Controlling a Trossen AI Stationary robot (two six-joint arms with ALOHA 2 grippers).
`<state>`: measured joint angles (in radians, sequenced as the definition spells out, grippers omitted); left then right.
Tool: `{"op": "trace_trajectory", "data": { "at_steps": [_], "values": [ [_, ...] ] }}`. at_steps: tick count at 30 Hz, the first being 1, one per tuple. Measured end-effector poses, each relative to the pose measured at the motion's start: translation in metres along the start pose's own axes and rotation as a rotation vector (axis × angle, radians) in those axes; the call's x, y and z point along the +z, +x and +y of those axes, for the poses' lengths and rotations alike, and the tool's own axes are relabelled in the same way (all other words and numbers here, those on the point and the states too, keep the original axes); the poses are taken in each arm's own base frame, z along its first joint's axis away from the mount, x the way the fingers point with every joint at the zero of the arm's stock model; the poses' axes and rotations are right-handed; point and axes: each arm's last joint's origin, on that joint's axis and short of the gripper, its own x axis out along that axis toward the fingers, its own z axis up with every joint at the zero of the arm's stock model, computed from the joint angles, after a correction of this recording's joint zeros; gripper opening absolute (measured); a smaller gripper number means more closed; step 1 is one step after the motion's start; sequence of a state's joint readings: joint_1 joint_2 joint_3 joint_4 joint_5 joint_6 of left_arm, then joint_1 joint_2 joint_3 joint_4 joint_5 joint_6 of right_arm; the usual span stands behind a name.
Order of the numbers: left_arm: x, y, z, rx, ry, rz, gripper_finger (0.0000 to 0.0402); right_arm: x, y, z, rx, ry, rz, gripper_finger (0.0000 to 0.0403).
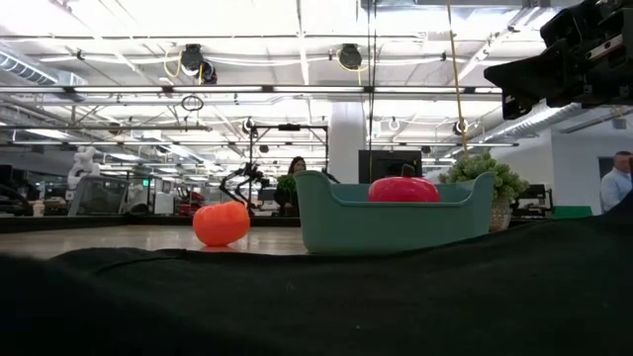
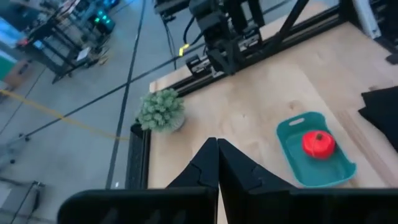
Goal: Pick and placing Produce into tupperware
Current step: Put the watermelon into the blue bin
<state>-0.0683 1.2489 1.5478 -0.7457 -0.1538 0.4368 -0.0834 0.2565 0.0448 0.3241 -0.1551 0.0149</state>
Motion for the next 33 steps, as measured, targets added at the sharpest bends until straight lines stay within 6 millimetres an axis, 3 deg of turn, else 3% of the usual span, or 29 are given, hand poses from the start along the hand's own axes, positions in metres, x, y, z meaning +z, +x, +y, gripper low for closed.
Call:
{"op": "trace_trajectory", "data": {
  "at_steps": [7,12,15,25,33],
  "values": [
    [-0.008,0.006,0.020,-0.124,-0.016,-0.153,0.0001,0.000,0.000,0.000,0.000,0.000,0.000,0.0000],
    [-0.034,0.028,0.024,-0.097,-0.031,-0.177,0.0002,-0.001,0.000,0.000,0.000,0.003,0.007,0.0000],
    [-0.055,0.029,0.022,-0.067,-0.053,-0.160,0.0001,-0.001,0.000,0.000,0.000,0.008,0.009,0.0000],
    [-0.103,-0.027,0.000,0.046,-0.177,-0.292,0.0002,-0.002,0.001,0.000,0.001,0.017,0.017,0.0000],
    [-0.130,-0.032,-0.028,0.133,-0.285,-0.219,0.0001,-0.001,0.001,0.000,0.002,0.028,0.008,0.0000]
  ]
}}
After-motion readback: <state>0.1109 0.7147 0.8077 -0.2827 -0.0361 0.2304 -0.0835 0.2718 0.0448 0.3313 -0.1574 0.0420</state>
